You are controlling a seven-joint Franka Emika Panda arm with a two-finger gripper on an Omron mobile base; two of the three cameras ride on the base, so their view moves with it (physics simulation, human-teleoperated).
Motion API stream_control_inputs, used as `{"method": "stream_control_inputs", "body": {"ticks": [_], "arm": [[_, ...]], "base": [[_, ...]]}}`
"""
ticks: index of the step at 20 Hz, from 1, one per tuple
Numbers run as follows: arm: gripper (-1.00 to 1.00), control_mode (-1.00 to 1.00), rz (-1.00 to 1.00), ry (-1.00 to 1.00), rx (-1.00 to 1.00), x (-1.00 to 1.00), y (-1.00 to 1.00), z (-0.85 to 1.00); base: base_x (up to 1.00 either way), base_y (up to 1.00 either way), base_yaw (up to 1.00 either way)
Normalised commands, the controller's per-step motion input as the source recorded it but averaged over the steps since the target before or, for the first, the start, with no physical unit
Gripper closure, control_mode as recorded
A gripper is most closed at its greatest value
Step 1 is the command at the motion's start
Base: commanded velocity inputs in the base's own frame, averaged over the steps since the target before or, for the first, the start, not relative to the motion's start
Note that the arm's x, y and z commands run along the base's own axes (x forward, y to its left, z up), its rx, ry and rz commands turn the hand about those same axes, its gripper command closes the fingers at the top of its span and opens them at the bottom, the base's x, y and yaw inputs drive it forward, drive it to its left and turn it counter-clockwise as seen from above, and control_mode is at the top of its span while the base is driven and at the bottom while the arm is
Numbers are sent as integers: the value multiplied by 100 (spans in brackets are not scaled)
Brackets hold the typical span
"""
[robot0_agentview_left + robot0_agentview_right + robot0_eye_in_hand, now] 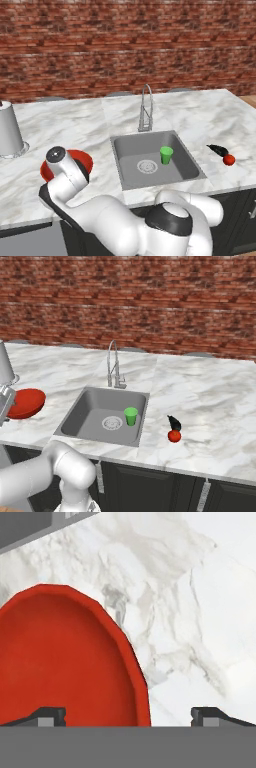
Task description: Remove the tomato and eggplant from the sink. Then move the bowl and cup from the counter to the sink for washing.
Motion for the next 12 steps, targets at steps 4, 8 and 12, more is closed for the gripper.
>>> {"method": "stream_control_inputs", "body": {"ticks": [4, 8, 12], "arm": [[-100, -100, -9, 0, 0, 2, 4, -19], [-100, -100, -9, 0, 0, 1, 4, -15], [-100, -100, -9, 0, 0, 2, 5, -11]], "base": [[0, 0, 0], [0, 0, 0], [0, 0, 0]]}}
